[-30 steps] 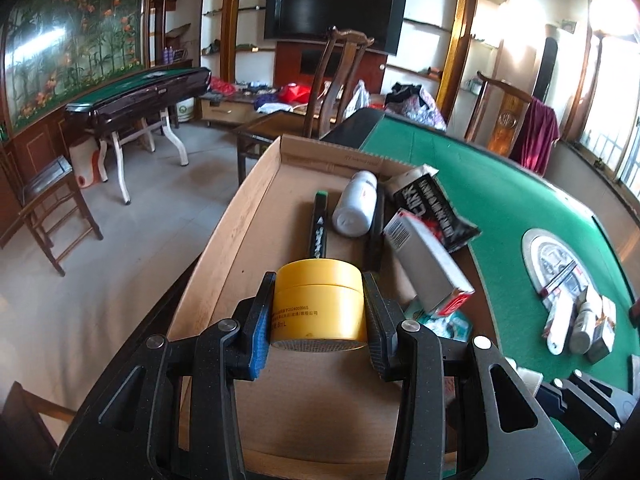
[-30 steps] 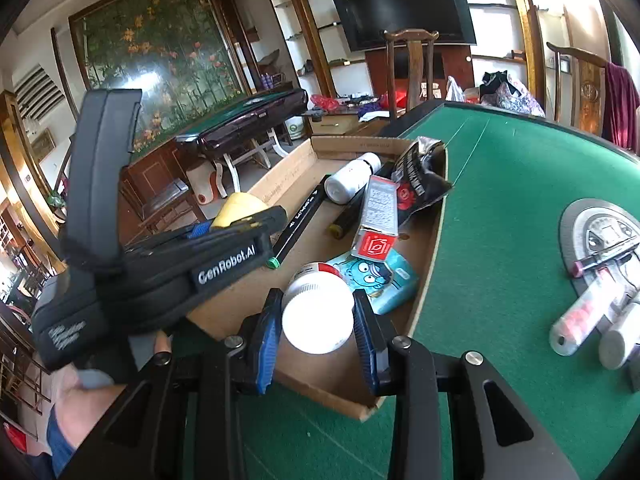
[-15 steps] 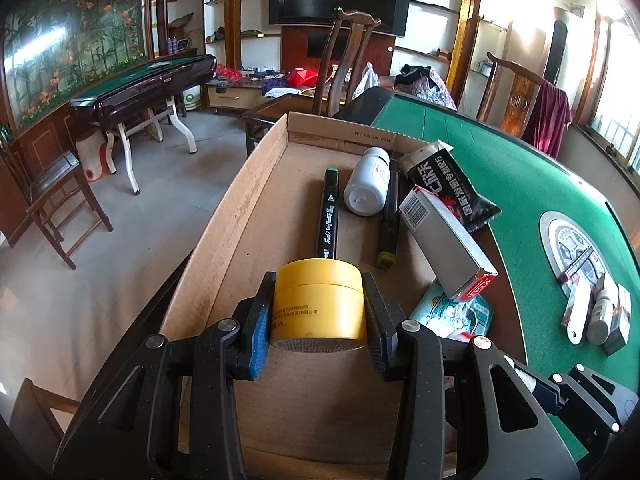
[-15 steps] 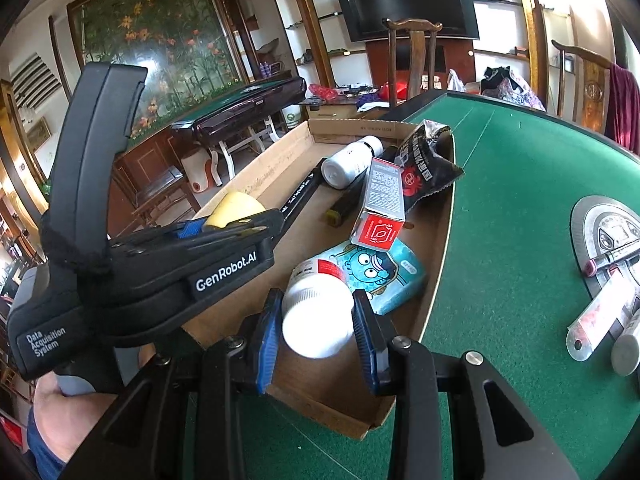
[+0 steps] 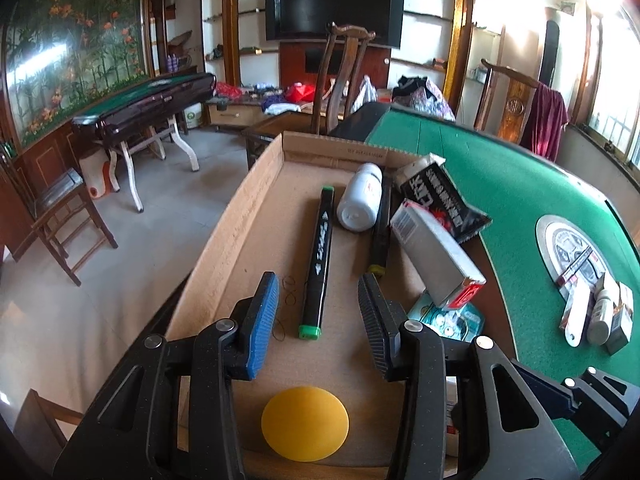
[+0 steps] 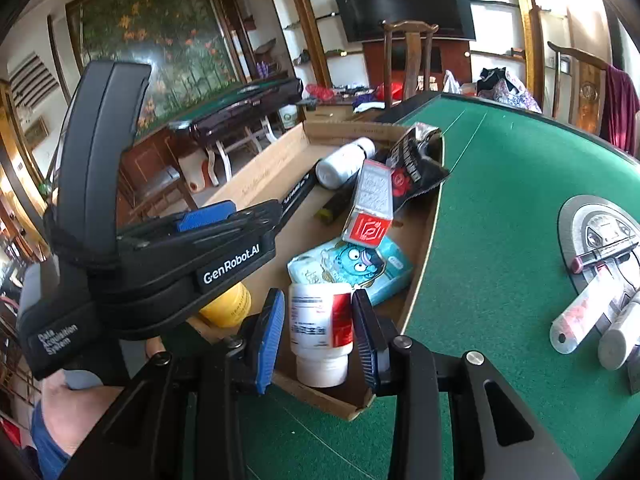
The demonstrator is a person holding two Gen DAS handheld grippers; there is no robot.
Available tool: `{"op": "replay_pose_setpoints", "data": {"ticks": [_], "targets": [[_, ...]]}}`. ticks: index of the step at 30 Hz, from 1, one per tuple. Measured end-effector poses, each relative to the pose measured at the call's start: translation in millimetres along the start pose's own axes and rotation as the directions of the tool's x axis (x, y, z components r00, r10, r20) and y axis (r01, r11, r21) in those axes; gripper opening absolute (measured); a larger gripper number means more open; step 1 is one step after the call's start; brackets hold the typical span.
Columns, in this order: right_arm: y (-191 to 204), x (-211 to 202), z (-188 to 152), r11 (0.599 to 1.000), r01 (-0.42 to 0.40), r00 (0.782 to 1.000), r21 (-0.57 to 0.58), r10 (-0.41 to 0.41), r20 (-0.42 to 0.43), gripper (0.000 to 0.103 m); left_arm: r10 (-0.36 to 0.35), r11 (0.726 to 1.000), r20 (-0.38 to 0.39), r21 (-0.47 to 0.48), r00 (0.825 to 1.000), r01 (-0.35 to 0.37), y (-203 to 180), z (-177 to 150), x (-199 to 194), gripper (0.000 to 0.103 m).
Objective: Organize objects
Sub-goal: 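Open the right gripper to drop the red-label bottle into the tray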
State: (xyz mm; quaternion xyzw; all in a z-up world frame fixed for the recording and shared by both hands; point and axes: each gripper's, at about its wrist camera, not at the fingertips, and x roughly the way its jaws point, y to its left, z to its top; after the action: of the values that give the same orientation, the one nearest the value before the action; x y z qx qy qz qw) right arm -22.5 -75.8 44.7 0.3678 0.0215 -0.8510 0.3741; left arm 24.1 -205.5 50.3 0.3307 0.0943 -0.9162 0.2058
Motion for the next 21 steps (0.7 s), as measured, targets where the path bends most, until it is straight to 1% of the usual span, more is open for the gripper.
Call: {"op": "replay_pose_setpoints", "data": {"ticks": [5, 7, 10, 11, 12, 13, 15, 17, 21], "targets": [[-12, -13, 3, 0.999, -0.018, 1.000, 0.051, 0.016, 0.026, 0.035, -0.024, 1.000, 0.095, 0.012, 0.995, 0.023, -3, 4, -17, 0.042], [-21, -18, 3, 0.996, -0.025, 0.999, 0.082, 0.023, 0.032, 0.035, -0.038, 0.999, 0.156, 0.028, 0.987, 0.034, -8, 5, -27, 0.042], [-33, -24, 3, 0.992, -0.033, 0.999, 0.123, 0.029, 0.033, 0.035, -0.062, 0.997, 0.215, 0.055, 0.975, 0.051, -12, 6, -36, 0.042], [-37, -27, 2, 0.990, -0.034, 0.999, 0.137, 0.030, 0.032, 0.035, -0.083, 0.995, 0.226, 0.065, 0.971, 0.070, -14, 6, -38, 0.046], [-41, -30, 2, 0.988, -0.035, 0.999, 0.149, 0.030, 0.034, 0.035, -0.094, 0.994, 0.216, 0.080, 0.972, 0.078, -16, 6, -34, 0.050], [-45, -33, 2, 0.987, -0.035, 0.999, 0.160, 0.029, 0.038, 0.035, -0.083, 0.994, 0.196, 0.086, 0.977, 0.067, -17, 7, -28, 0.054], [-53, -40, 1, 0.984, -0.031, 0.999, 0.177, 0.023, 0.048, 0.035, -0.054, 0.994, 0.122, 0.097, 0.991, 0.042, -20, 7, -10, 0.054], [-58, -48, 0, 0.981, -0.032, 0.998, 0.189, 0.020, 0.062, 0.035, -0.036, 0.995, 0.063, 0.099, 0.997, 0.030, -21, 6, 1, 0.054], [-71, -65, -3, 0.979, -0.020, 0.996, 0.205, 0.001, 0.092, 0.035, 0.019, 0.994, 0.110, 0.103, 0.994, -0.030, -20, 2, -4, 0.054]]}}
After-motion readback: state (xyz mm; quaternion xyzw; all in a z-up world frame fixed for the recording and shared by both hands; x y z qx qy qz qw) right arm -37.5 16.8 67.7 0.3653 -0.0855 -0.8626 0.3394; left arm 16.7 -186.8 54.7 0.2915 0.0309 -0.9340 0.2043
